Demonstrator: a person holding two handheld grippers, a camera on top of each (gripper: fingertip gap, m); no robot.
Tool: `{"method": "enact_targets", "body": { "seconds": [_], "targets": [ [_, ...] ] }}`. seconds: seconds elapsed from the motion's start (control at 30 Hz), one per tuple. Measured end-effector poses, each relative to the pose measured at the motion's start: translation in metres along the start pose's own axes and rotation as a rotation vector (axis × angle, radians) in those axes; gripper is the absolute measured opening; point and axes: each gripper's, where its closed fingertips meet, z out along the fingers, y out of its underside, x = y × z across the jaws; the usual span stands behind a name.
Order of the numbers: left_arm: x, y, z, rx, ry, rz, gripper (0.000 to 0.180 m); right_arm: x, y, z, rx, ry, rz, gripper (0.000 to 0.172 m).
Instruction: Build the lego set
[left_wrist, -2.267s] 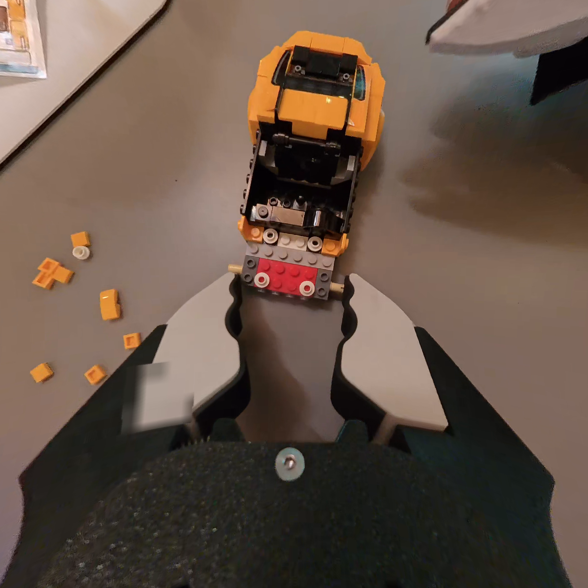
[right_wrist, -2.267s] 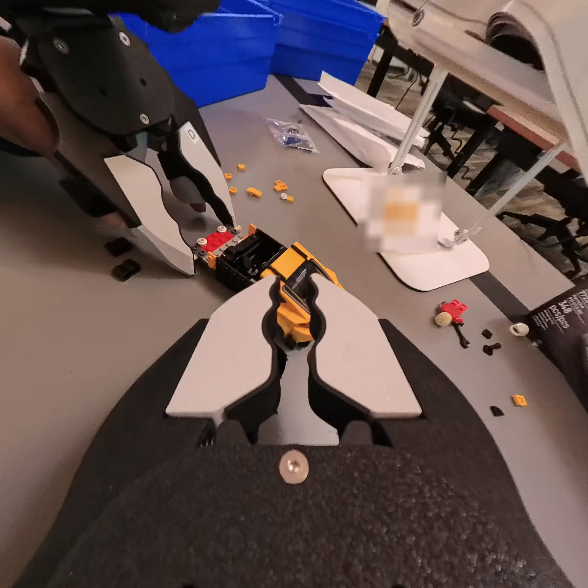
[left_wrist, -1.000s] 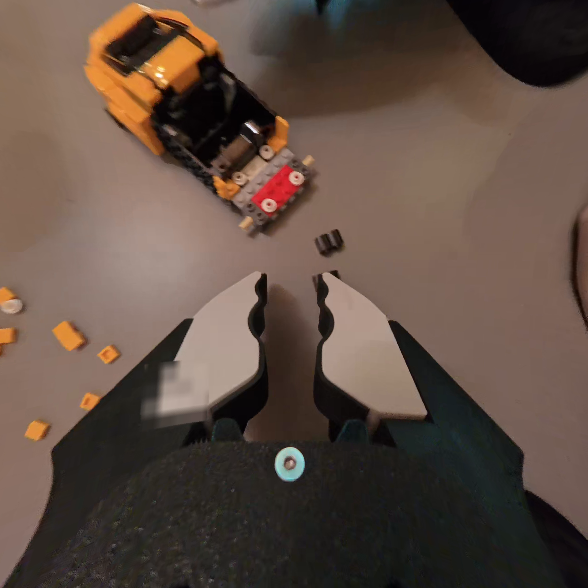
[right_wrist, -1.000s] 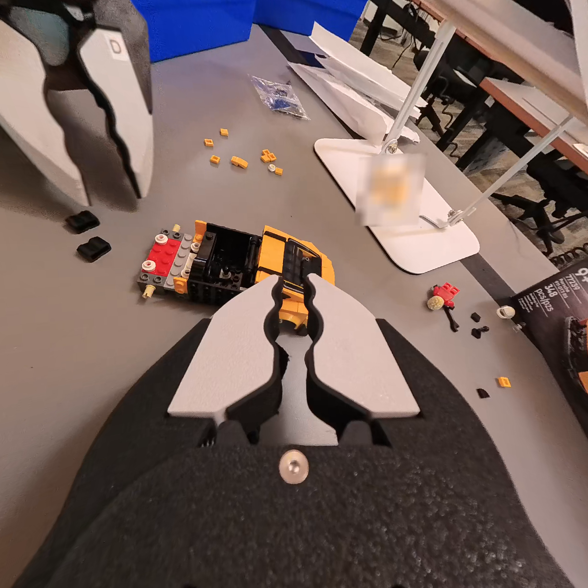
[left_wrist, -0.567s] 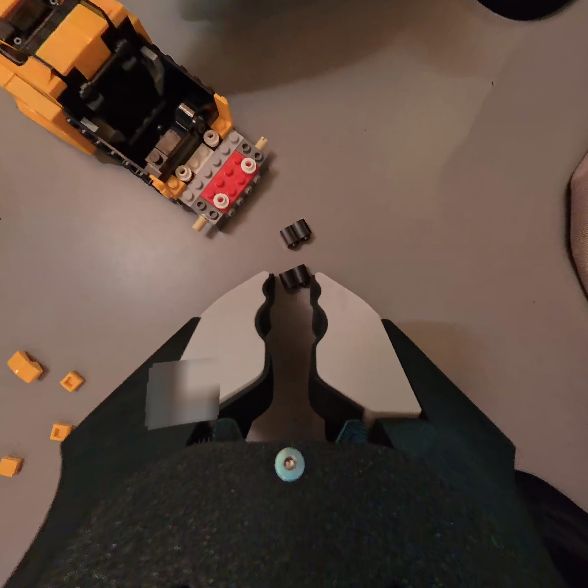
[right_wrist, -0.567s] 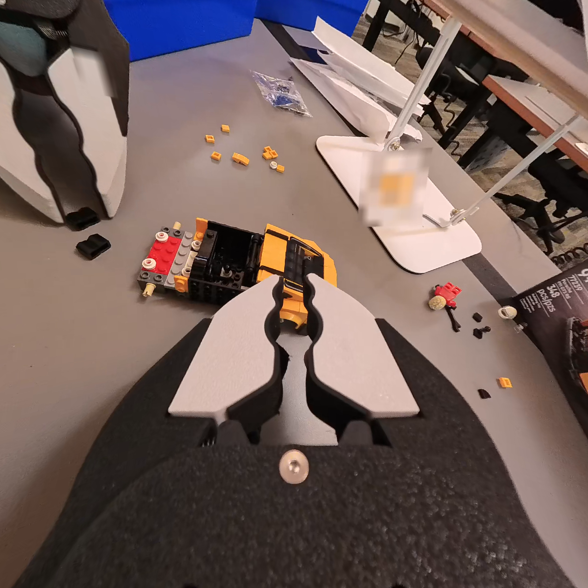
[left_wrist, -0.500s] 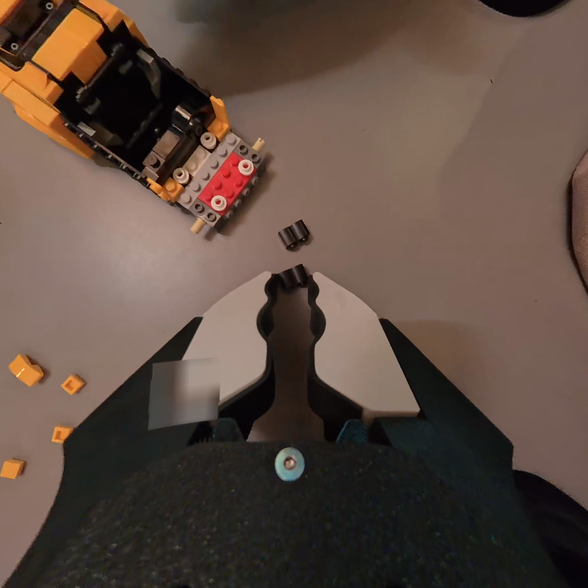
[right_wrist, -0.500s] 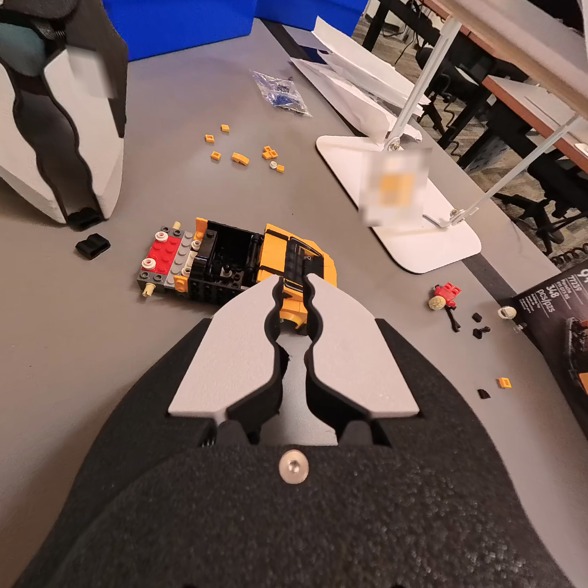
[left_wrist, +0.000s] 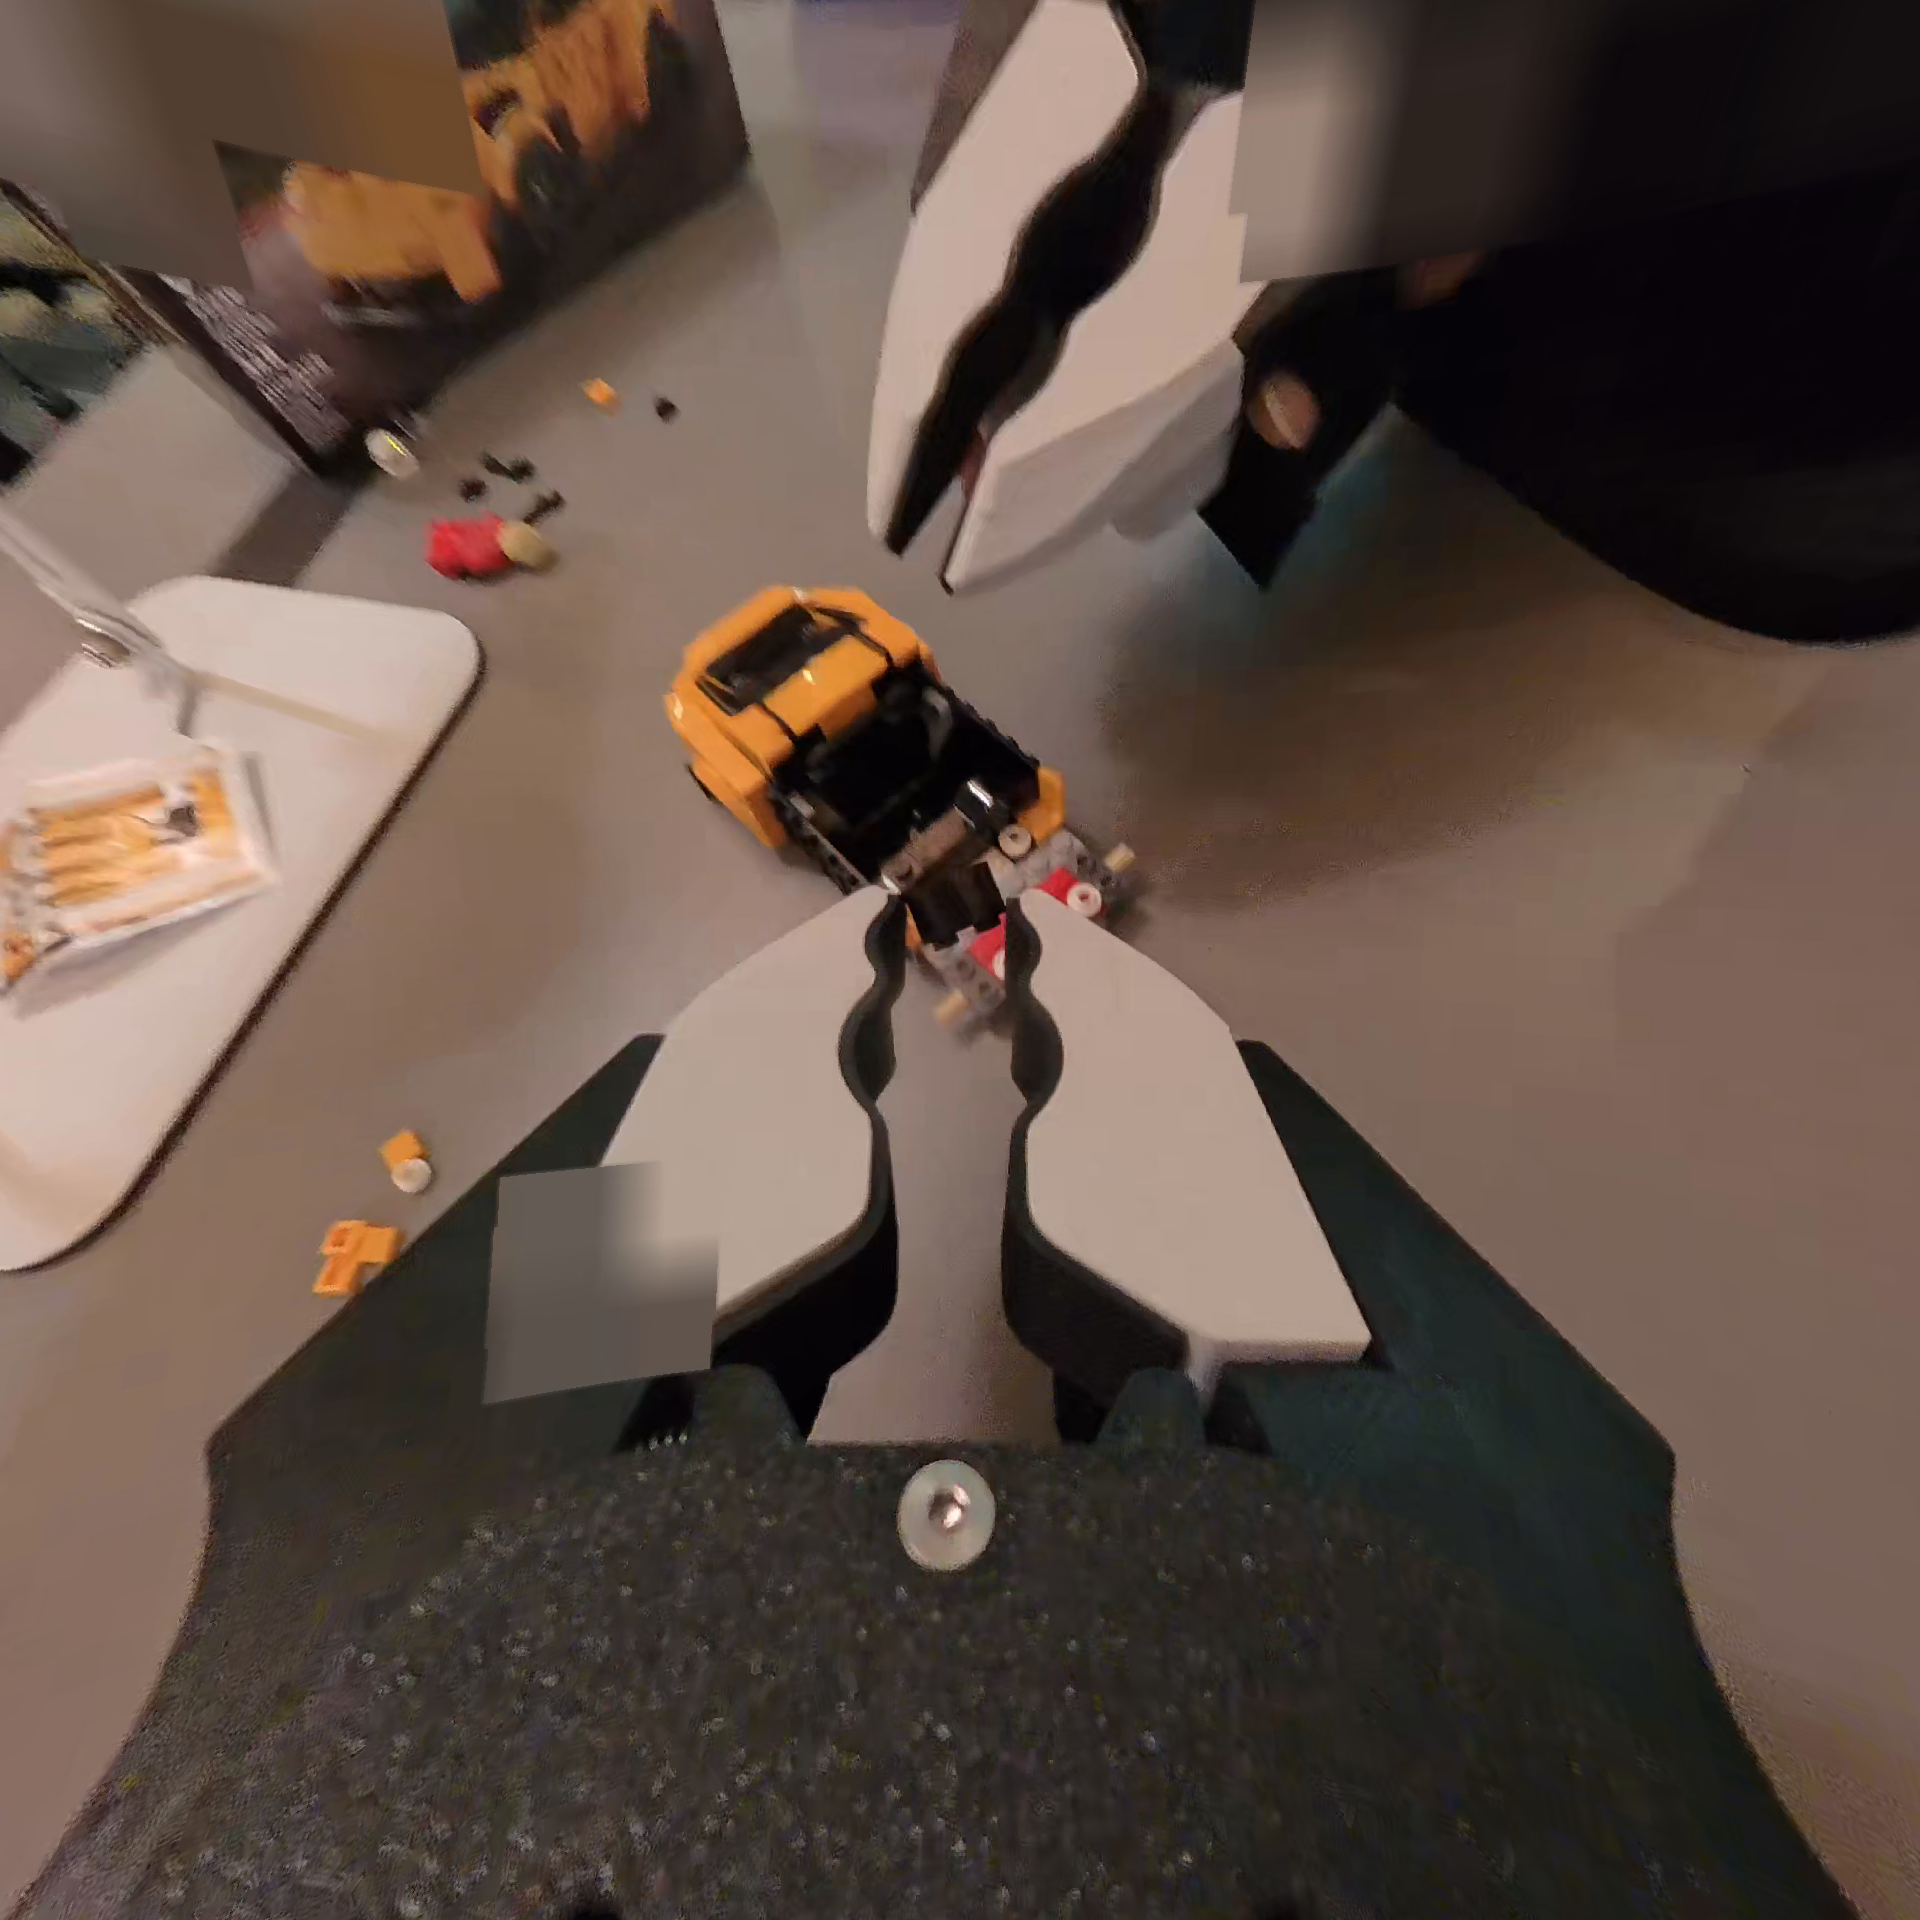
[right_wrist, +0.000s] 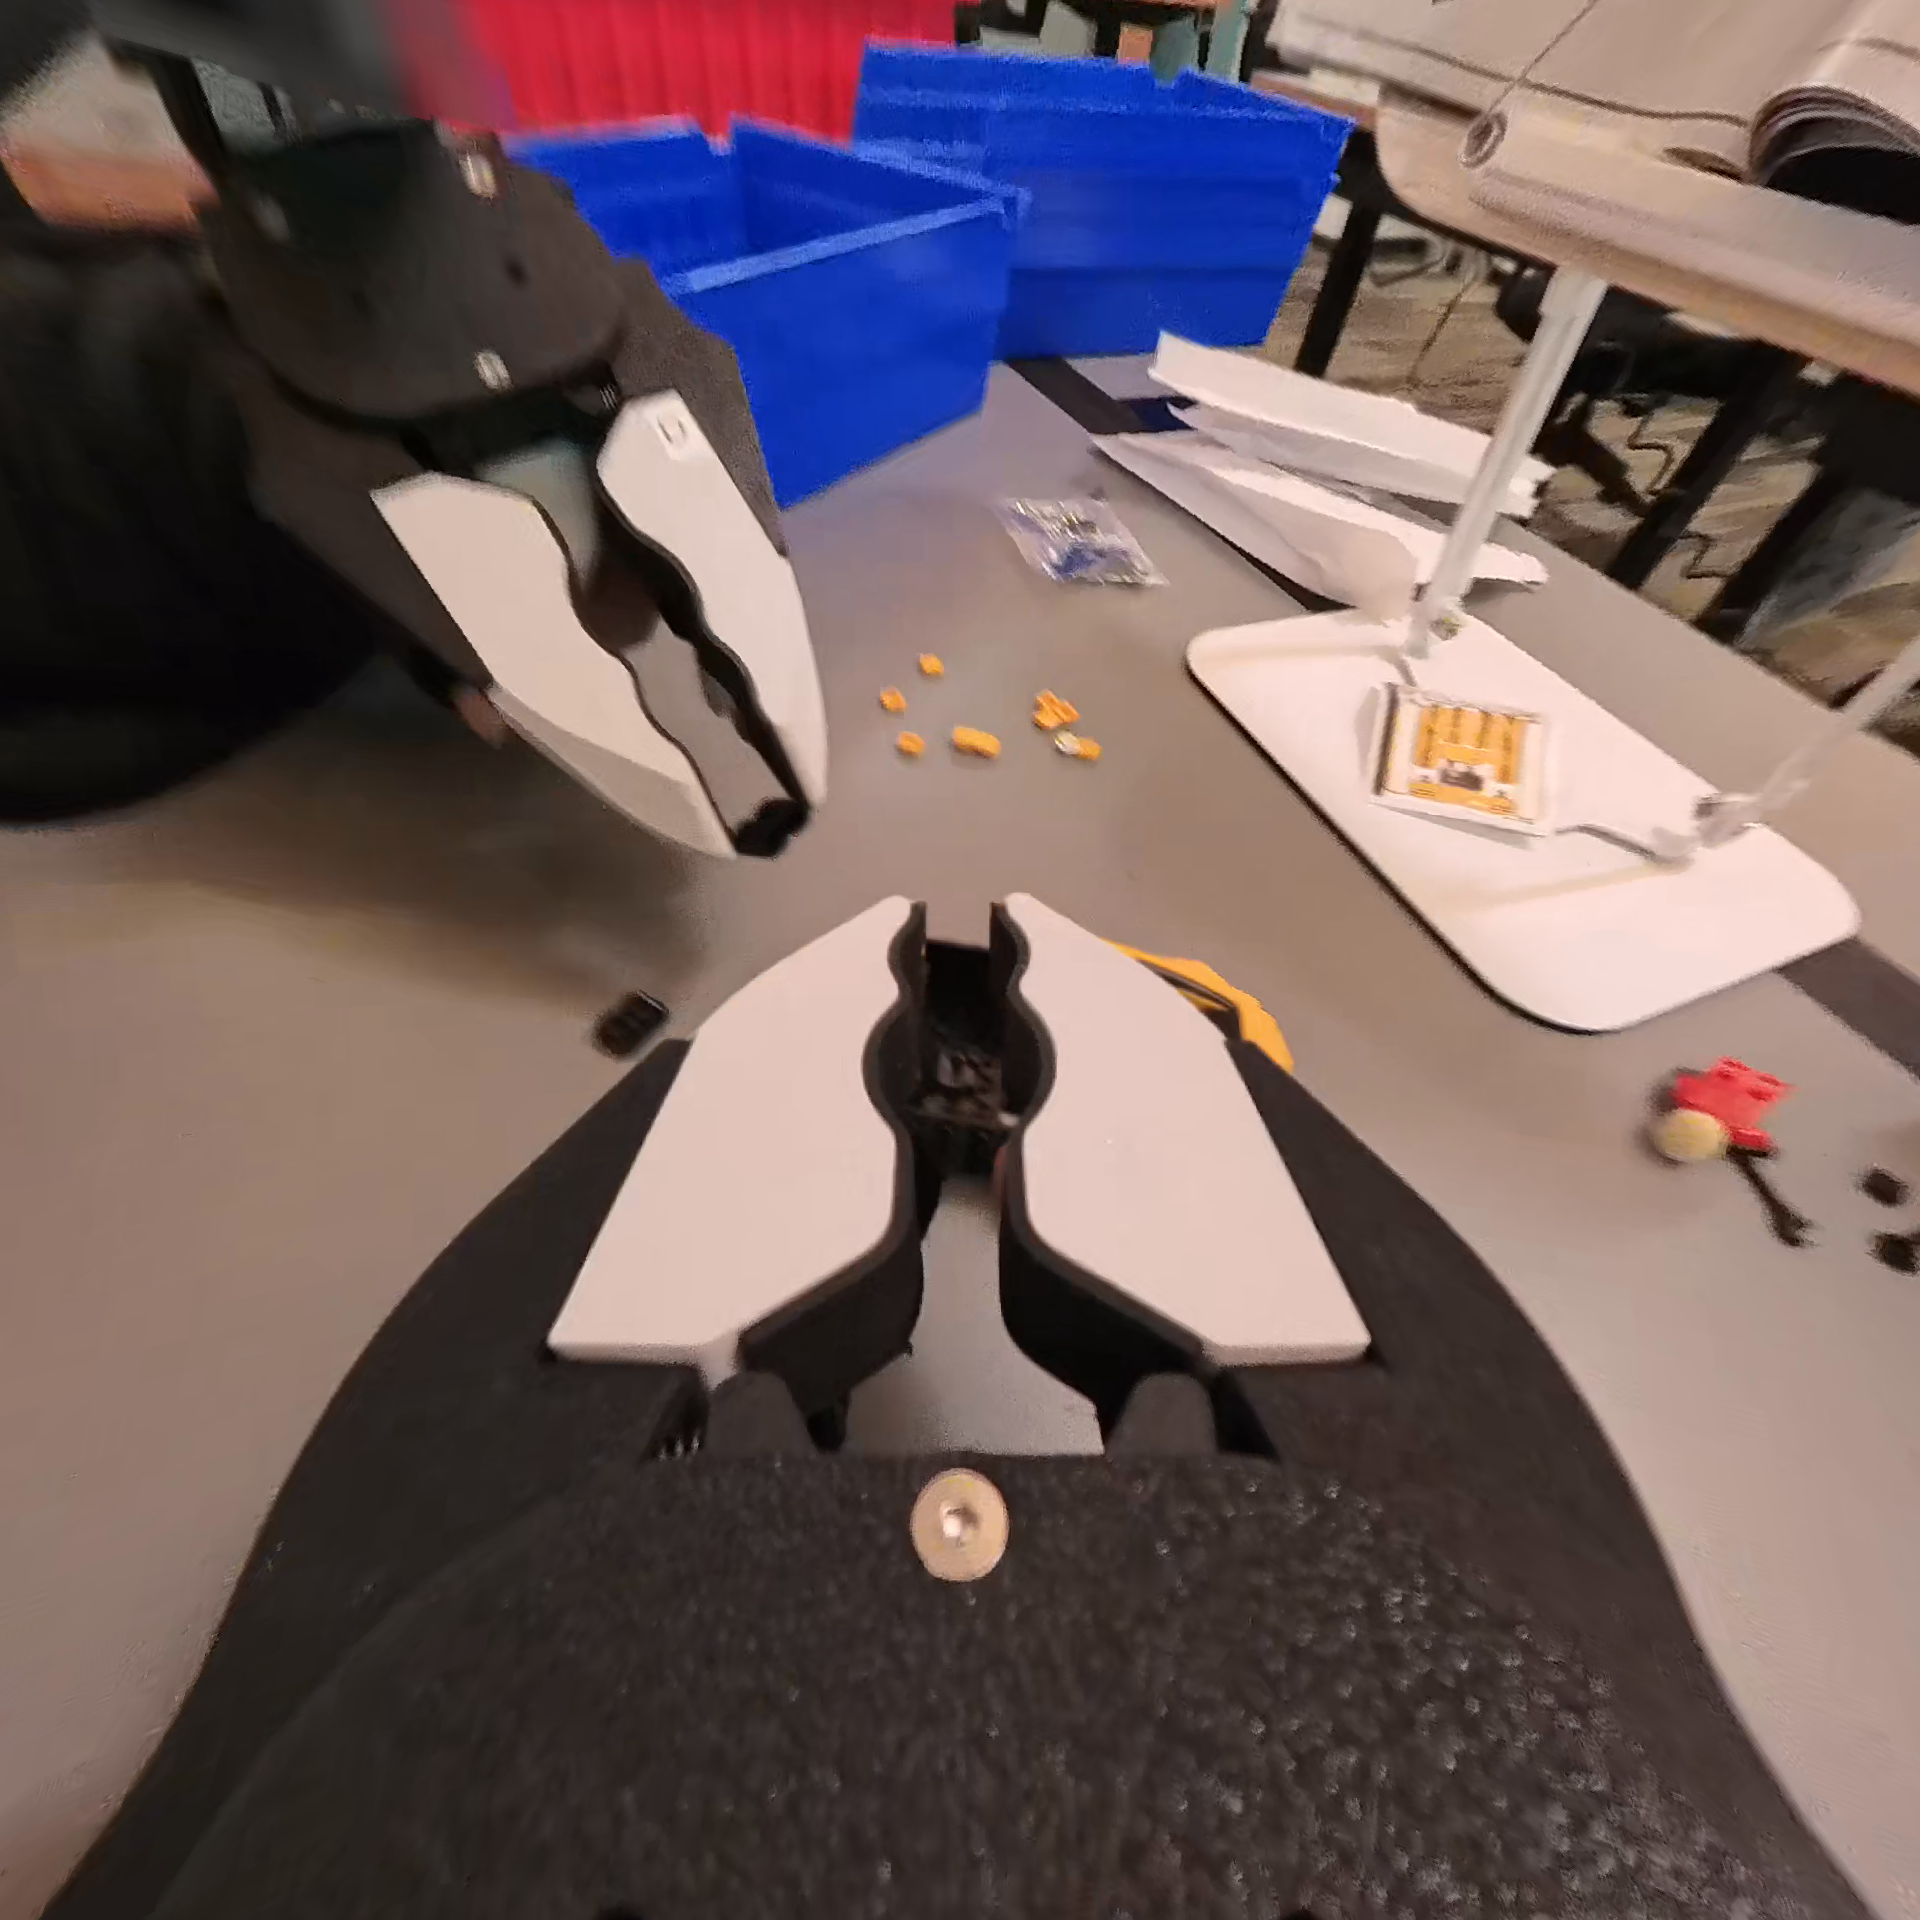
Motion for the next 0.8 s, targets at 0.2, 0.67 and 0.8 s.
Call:
{"method": "enact_targets", "body": {
  "seconds": [0.2,0.67,0.8],
  "targets": [
    [-0.007,-0.022,-0.001,0.11,-0.148,0.104,0.018,-0.015,-0.022,0.001,0.097,-0.106,0.251,0.012],
    [0.0,-0.039,-0.004,0.196,-0.234,0.239,0.017,-0.029,-0.034,0.002,0.159,-0.221,0.41,0.012],
    [0.006,-0.039,-0.001,0.196,-0.221,0.261,0.017,-0.03,-0.032,0.003,0.147,-0.224,0.41,0.012]
  ]
}}
